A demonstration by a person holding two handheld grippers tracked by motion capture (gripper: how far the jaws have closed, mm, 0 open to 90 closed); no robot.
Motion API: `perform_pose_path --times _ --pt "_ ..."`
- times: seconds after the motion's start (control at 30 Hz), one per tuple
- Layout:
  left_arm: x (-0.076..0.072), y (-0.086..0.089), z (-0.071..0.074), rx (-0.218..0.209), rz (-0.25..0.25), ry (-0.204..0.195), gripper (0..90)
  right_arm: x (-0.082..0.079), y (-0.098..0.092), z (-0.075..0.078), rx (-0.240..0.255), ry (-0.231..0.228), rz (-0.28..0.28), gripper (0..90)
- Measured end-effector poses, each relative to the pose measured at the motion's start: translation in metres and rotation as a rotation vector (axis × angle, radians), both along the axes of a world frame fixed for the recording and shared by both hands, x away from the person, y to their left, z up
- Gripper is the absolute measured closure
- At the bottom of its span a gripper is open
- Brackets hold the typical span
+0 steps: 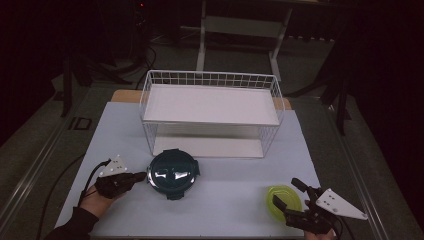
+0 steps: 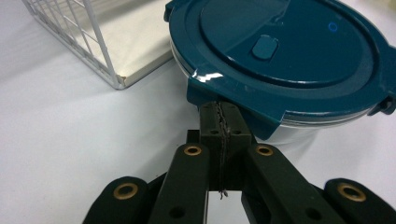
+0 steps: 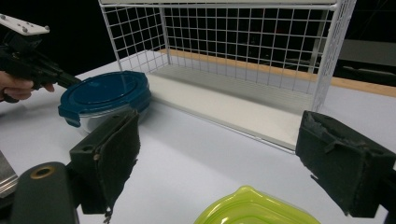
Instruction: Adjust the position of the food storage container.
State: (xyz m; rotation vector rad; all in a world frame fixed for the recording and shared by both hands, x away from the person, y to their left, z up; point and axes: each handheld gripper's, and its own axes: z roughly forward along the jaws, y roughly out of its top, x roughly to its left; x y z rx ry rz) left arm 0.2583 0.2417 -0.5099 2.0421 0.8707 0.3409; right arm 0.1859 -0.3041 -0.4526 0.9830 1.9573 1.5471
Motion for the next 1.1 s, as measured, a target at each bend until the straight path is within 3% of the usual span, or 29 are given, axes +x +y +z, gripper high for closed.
perform_pose_path --times 0.37,0.8,1.1 --pt "0.01 -0.007 0.0 -0.002 0.01 0.003 88.6 0.0 0.002 0.0 -0.008 -0.001 0.006 13.4" --pt "0.019 -0.035 0.001 -0.007 -0.04 0.012 88.6 0.001 0.002 -0.001 -0.001 0.006 0.01 13.4" --pt "0.02 -0.047 0.0 -0.011 -0.047 0.013 88.6 0.001 0.001 -0.001 -0.001 0.007 0.012 13.3"
